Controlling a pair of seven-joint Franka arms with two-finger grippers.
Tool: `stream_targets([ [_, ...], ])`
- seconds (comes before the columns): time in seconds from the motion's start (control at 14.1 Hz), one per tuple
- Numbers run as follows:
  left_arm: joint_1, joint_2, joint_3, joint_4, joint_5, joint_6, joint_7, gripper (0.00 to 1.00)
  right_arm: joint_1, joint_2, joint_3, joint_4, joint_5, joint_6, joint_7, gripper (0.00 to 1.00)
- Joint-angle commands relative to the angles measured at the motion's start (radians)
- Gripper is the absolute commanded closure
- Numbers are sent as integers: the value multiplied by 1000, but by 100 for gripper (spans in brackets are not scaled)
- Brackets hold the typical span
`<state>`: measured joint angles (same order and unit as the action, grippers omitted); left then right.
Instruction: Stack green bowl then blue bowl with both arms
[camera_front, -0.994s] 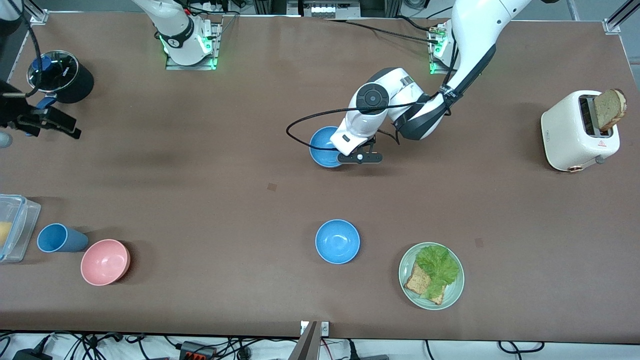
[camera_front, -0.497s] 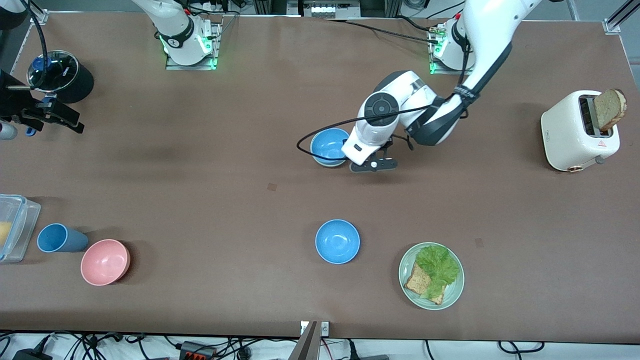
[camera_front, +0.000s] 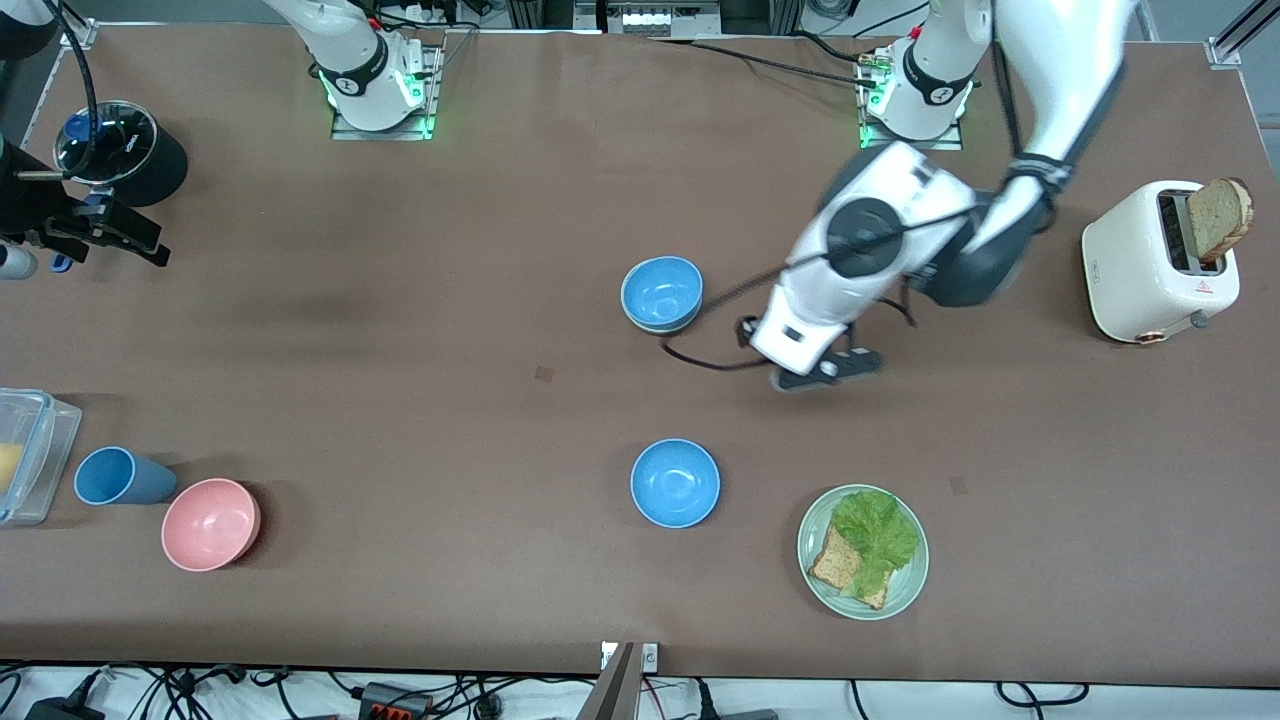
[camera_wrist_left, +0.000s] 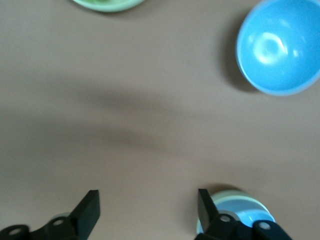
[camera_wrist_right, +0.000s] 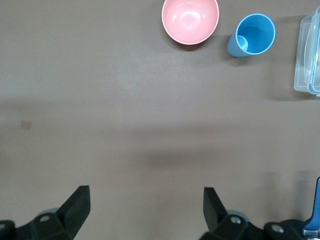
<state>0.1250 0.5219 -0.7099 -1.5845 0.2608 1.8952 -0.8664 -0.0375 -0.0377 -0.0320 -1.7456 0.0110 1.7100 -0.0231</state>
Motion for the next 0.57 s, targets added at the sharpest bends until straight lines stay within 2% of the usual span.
stream_targets([
  [0.0, 86, 6, -13, 29, 12, -25, 128, 0, -5, -15, 6, -8, -16, 5, -15, 0],
  [0.21, 168, 9, -11, 61, 14, -54, 216, 0, -5, -13, 4, -8, -16, 7, -17, 0],
  [0.5, 321, 12, -5, 95, 11, -53, 559, 0, -4, -13, 6, -8, -16, 3, -17, 0],
])
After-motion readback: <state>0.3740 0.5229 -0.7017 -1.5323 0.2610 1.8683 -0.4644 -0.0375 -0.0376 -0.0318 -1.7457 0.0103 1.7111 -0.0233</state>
